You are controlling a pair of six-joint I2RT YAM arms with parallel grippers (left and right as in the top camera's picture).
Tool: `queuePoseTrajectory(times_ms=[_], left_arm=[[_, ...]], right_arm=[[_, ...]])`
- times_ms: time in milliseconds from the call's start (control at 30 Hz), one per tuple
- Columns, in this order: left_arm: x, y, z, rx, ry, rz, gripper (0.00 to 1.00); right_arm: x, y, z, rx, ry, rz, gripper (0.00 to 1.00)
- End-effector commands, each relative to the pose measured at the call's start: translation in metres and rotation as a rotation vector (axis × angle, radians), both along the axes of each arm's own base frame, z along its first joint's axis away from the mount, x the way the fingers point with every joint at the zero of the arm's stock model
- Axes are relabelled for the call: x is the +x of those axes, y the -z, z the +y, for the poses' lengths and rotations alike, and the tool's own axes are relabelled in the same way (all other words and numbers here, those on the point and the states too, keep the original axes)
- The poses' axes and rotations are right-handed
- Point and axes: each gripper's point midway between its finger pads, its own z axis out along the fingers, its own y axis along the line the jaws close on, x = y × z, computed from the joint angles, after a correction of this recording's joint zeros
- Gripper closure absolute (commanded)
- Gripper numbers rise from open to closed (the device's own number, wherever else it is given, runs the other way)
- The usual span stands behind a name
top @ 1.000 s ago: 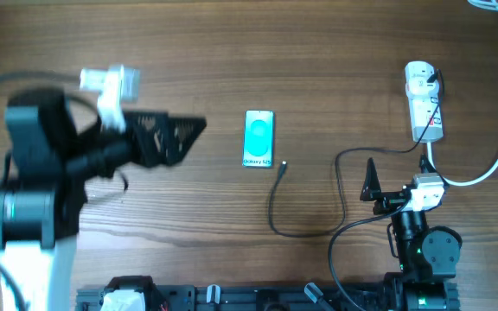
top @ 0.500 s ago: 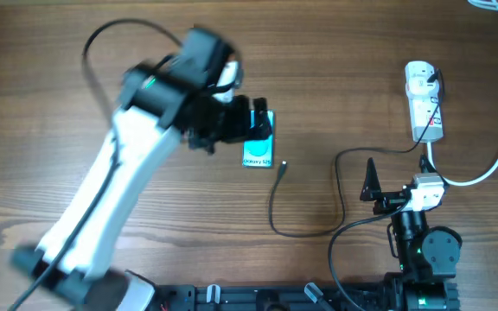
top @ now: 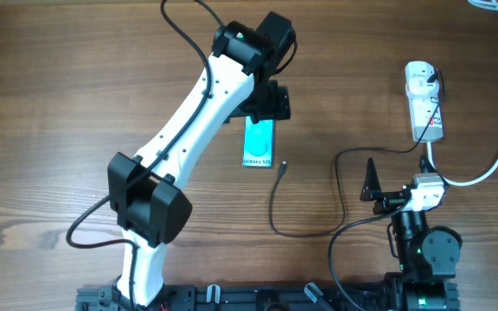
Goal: Plug charger to phone and switch on socket
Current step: 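Swing the left arm up and over toward the blue phone, then lower the open left gripper down over the phone's bottom edge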
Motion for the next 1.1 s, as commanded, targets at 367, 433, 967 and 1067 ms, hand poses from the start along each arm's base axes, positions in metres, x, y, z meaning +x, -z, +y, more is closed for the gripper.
queuePoseTrajectory(times_ms=[367, 433, 967, 1067], left_arm=[[0.022, 0.048, -0.014, 0.079, 0.057, -0.018, 0.00], [0.022, 0.052, -0.016, 0.082, 0.062, -0.014, 0.00], [0.027, 0.117, -0.018, -0.114, 0.113, 0.122, 0.00], [0.025, 0.133, -0.016, -0.124, 0.108, 0.132, 0.00]], right_arm=[[0.000, -0.001, 0.000, 0.001, 0.003, -0.008, 0.00], [0.000, -0.001, 0.000, 0.001, 0.003, -0.008, 0.00], [0.000, -0.001, 0.000, 0.001, 0.003, -0.008, 0.00], [0.000, -0.001, 0.000, 0.000, 0.003, -0.008, 0.00]])
